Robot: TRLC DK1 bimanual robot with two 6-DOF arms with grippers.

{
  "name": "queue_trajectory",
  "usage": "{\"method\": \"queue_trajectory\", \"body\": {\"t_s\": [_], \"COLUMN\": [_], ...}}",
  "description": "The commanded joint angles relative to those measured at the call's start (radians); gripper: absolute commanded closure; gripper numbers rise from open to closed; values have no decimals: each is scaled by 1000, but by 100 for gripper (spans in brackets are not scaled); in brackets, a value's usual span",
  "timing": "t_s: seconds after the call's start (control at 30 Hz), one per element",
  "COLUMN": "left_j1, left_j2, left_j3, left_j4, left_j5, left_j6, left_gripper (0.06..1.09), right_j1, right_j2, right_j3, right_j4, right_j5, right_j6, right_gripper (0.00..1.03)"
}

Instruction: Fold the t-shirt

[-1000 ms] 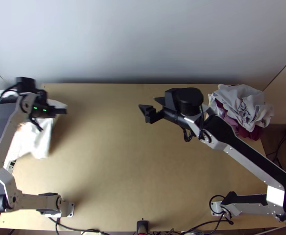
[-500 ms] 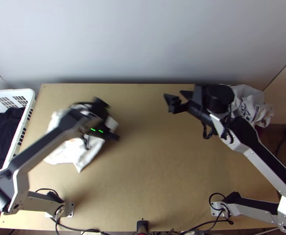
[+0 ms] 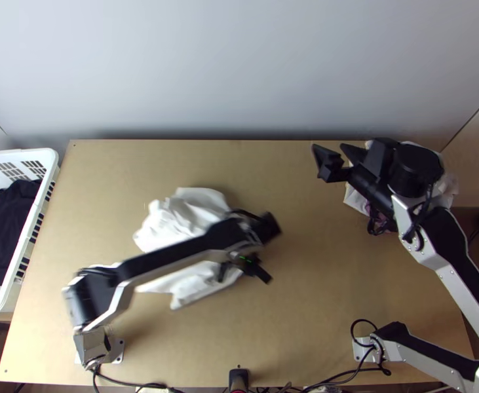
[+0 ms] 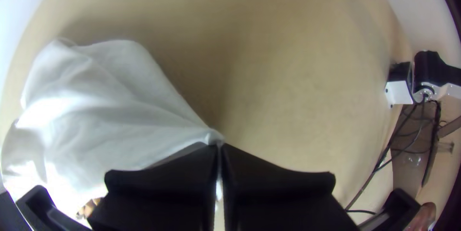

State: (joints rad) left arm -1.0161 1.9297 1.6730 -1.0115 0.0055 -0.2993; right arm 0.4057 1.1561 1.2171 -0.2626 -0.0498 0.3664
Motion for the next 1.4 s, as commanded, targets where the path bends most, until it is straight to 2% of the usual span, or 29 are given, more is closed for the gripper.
{"method": "queue_trajectory", "body": {"t_s": [0.0,0.07,0.23,0.33,0.47,0.5,0.53,0.57,0.63,0.67,0.7,0.87,1.13,1.23,1.37], "left_j1": [-104,-104,-110,-119,-121,-121,-122,-122,-121,-118,-108,-33,97,165,307], "left_j2": [245,318,466,492,534,537,545,546,537,517,494,347,64,-44,-149], "left_j3": [277,378,597,622,639,639,639,639,639,637,637,630,570,521,513], "left_j4": [-2,-2,-13,70,180,186,197,203,192,180,166,99,13,-1,-61], "left_j5": [37,88,93,125,291,303,318,320,318,315,312,314,312,309,307], "left_j6": [-4,-17,-14,-9,-84,-90,-92,-93,-103,-106,-106,-103,-162,-164,-146], "left_gripper": [105,105,105,105,104,103,96,81,34,15,12,12,12,12,12], "right_j1": [-41,-56,-150,-174,-234,-240,-260,-285,-312,-321,-324,-343,-338,-297,-162], "right_j2": [-73,-93,-145,-173,-226,-230,-236,-239,-245,-246,-248,-248,-226,-226,-228], "right_j3": [-34,-45,-45,-53,-74,-77,-83,-90,-100,-102,-102,-87,-126,-163,-211], "right_j4": [0,0,0,-1,-6,-6,-6,-7,-7,-7,-7,3,5,6,-30], "right_j5": [-1,1,-18,-18,-18,-18,-18,-18,-32,-36,-38,-45,-74,-79,-94], "right_j6": [-1,-6,-41,-47,-44,-44,-44,-44,-44,-44,-44,-18,52,60,60], "right_gripper": [4,4,4,4,4,4,4,4,4,4,4,4,4,4,4]}}
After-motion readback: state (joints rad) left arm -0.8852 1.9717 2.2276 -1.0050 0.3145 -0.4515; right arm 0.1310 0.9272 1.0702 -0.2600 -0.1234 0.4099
